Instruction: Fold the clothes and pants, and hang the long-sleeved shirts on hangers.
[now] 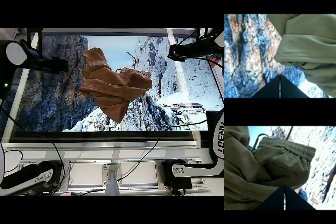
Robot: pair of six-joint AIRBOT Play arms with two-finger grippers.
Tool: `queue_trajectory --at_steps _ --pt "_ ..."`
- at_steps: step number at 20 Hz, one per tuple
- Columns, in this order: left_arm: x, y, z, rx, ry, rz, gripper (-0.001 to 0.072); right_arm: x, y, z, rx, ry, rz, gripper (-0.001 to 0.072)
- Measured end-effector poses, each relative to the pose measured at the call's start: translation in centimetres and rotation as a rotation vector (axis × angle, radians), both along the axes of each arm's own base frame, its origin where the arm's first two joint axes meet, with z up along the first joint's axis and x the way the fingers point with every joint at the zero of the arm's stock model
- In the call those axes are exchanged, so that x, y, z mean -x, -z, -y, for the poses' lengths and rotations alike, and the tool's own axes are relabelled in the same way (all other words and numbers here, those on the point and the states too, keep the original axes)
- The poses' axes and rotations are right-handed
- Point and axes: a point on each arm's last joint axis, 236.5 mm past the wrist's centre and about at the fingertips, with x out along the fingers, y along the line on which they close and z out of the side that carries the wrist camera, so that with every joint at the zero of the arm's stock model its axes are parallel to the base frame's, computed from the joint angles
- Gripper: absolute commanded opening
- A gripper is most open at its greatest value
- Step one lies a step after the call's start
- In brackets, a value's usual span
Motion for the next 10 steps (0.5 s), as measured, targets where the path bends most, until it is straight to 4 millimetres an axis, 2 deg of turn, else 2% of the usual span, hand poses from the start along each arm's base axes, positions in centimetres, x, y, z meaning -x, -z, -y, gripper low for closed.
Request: queue_trajectory --at_steps 6,10 --pt "-0.4 1.1 0.1 -0.009 0.004 -0.022 0.0013 0.0 0.0 0.0 0.001 0.001 0.001 0.0029" --pt "-1.5 0.6 0.3 -0.004 0.009 0.024 0.0013 0.0 0.0 0.0 0.001 0.001 0.001 0.0029"
